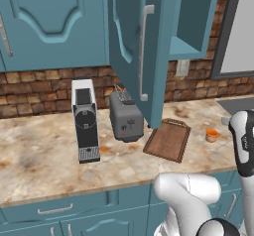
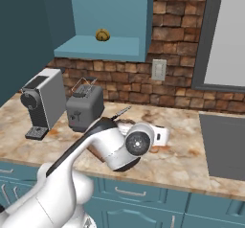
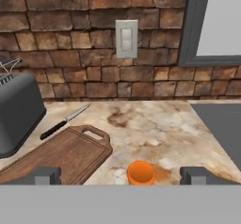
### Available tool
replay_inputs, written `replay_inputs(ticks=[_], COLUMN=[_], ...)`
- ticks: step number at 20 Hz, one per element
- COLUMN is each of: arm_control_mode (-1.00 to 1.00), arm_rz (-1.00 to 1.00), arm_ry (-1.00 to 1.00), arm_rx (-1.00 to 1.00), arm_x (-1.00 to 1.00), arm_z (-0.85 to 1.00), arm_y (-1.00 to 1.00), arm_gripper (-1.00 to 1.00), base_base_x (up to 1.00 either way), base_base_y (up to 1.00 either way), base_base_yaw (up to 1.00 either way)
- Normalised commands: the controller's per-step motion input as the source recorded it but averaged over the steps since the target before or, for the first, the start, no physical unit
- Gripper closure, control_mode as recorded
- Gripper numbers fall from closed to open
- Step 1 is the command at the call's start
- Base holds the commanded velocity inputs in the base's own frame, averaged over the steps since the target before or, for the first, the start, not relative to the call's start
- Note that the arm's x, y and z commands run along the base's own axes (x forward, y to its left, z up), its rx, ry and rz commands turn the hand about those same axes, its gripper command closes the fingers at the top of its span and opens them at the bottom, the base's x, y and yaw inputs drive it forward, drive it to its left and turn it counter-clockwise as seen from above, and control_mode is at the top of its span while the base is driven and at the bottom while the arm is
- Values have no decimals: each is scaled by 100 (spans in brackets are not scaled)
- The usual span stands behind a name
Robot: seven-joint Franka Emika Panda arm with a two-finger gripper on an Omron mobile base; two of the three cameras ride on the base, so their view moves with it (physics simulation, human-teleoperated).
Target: Pick the bread, place it on the cutting board, pick the jam, place it on the counter, and close the cabinet.
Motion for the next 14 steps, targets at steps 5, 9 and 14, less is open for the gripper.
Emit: replay_inputs(ticks=[5,9,14], arm_control_mode=[-100,-100,-100], arm_rz=[0,0,0], arm_ry=[0,0,0], arm_rx=[0,0,0], arm_x=[-16,-20,-13], arm_z=[24,20,18], arm_y=[20,21,27], arm_gripper=[-100,-100,-100], base_base_x=[0,0,0], base_base_y=[0,0,0], base_base_yaw=[0,0,0])
